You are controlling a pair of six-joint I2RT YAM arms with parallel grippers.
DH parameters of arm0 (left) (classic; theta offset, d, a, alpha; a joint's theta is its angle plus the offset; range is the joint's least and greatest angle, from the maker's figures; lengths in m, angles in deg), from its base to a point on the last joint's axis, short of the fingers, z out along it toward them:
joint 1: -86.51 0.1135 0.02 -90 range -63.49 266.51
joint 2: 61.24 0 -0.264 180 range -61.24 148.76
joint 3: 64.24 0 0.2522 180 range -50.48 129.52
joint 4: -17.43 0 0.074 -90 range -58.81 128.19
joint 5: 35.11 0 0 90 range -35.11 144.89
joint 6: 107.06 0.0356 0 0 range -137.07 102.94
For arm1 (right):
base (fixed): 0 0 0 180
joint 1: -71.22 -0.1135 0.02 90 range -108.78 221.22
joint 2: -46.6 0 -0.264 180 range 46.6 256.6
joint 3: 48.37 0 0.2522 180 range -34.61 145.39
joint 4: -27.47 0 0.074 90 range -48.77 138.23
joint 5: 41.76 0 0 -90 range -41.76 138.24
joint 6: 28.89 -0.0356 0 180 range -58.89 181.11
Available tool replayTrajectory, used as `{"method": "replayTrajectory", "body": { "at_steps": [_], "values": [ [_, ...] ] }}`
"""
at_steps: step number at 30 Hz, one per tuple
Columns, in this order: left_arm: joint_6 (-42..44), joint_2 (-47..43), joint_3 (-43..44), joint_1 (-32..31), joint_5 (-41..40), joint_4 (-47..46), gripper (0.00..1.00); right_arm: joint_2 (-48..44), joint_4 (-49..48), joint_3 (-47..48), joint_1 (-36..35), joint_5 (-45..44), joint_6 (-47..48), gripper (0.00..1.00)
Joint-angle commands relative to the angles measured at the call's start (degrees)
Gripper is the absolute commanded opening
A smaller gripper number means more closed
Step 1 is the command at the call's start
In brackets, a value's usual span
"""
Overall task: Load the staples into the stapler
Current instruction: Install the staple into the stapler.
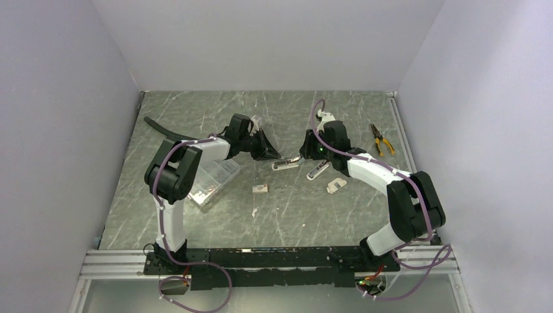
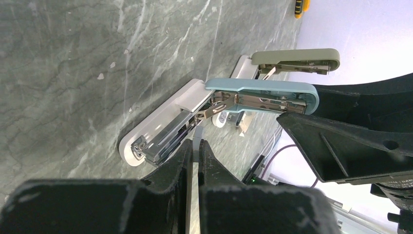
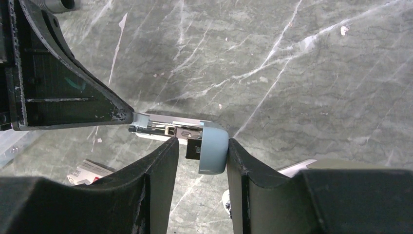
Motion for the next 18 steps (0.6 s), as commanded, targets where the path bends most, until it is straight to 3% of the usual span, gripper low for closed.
{"method": "replayTrajectory", "body": {
  "at_steps": [1, 18],
  "values": [
    [0.8, -2.8, -0.3, -0.3, -1.9, 1.1, 0.03, -1.6, -3.3, -0.4, 0.0, 0.6, 0.4, 0.45],
    [-0.5, -3.7, -3.2, -0.4, -4.4, 2.4, 0.03, -1.0, -3.6, -0.5, 0.0, 0.8, 0.4, 0.45]
  ]
}}
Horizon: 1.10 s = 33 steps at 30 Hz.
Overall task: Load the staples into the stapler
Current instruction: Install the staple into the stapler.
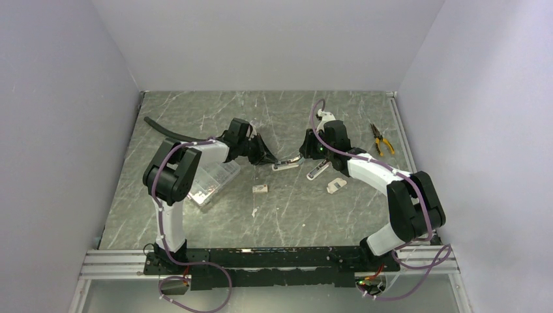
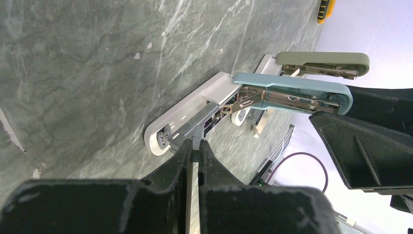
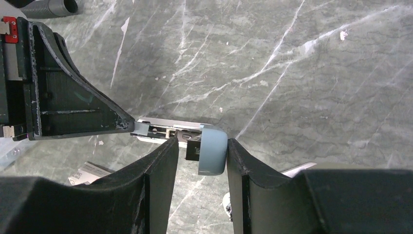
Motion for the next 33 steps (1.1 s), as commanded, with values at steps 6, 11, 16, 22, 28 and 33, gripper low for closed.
{"method": "replayTrajectory", "body": {
  "at_steps": [6, 11, 16, 22, 28, 33],
  "values": [
    [0.5, -2.1, 0.6, -0.3, -1.3, 1.7, 0.03, -1.1, -2.8, -0.3, 0.0, 0.8, 0.4, 0.45],
    [0.5, -1.0, 1.1, -0.4, -1.2, 2.5, 0.03, -1.2, -2.6, -0.3, 0.0, 0.8, 0.5, 0.45],
    [0.3, 0.3, 2.2, -0.6, -0.8, 3.6, 0.03, -1.0, -2.5, -0.2, 0.0, 0.9, 0.4, 0.45],
    [0.3, 1.9, 3.6, -0.7, -0.3, 4.5, 0.03, -1.1, -2.4, -0.2, 0.0, 1.0, 0.4, 0.45],
    [0.6, 2.5, 4.2, -1.0, -0.5, 4.5, 0.03, -1.1, -2.3, -0.1, 0.0, 1.2, 0.4, 0.45],
    [1.0, 2.9, 4.9, -1.3, -0.5, 6.2, 0.03, -1.2, -2.3, -0.1, 0.0, 1.1, 0.4, 0.45]
  ]
}}
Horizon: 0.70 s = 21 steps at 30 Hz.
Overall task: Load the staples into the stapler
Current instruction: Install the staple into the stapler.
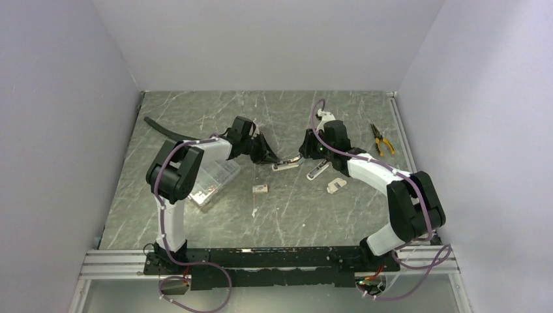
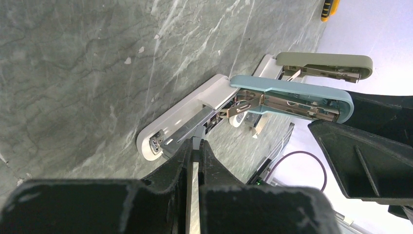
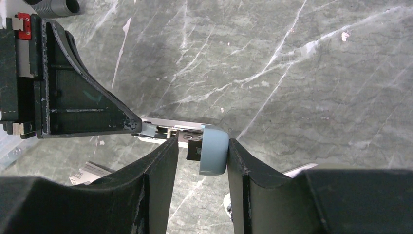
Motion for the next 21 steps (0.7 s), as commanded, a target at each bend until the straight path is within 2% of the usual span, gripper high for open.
{"method": "replayTrajectory", "body": {
  "at_steps": [1, 21],
  "values": [
    [1.2, 1.1, 1.7, -0.7, -0.9, 3.3, 0.03, -1.2, -2.1, -0.1, 0.0, 0.9, 0.4, 0.45],
    [3.9, 1.9, 6.4, -1.9, -5.2, 12.5, 0.05, -1.3, -2.3, -0.3, -0.1, 0.8, 0.5, 0.45]
  ]
}}
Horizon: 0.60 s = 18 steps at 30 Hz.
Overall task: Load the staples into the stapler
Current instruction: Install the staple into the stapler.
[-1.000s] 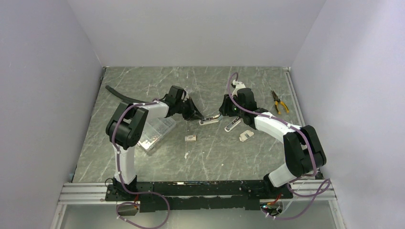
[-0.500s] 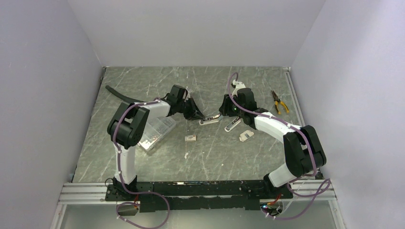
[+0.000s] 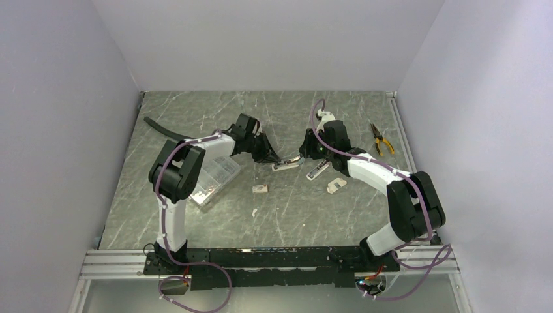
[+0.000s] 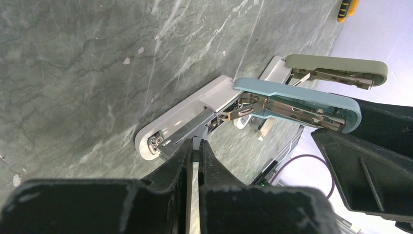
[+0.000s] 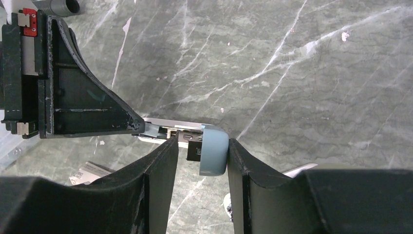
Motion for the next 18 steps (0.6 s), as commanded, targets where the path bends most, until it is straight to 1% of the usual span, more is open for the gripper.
{"method": "replayTrajectory", "body": {
  "at_steps": [1, 18],
  "values": [
    [2.5, 0.7, 1.7, -0.9, -3.2, 5.2, 0.05, -1.3, -2.3, -0.3, 0.0, 0.8, 0.4, 0.45],
    [3.5, 3.0, 5.5, -1.7, -3.9, 9.0, 0.12, -1.2, -2.3, -0.3, 0.0, 0.8, 0.5, 0.46]
  ]
}}
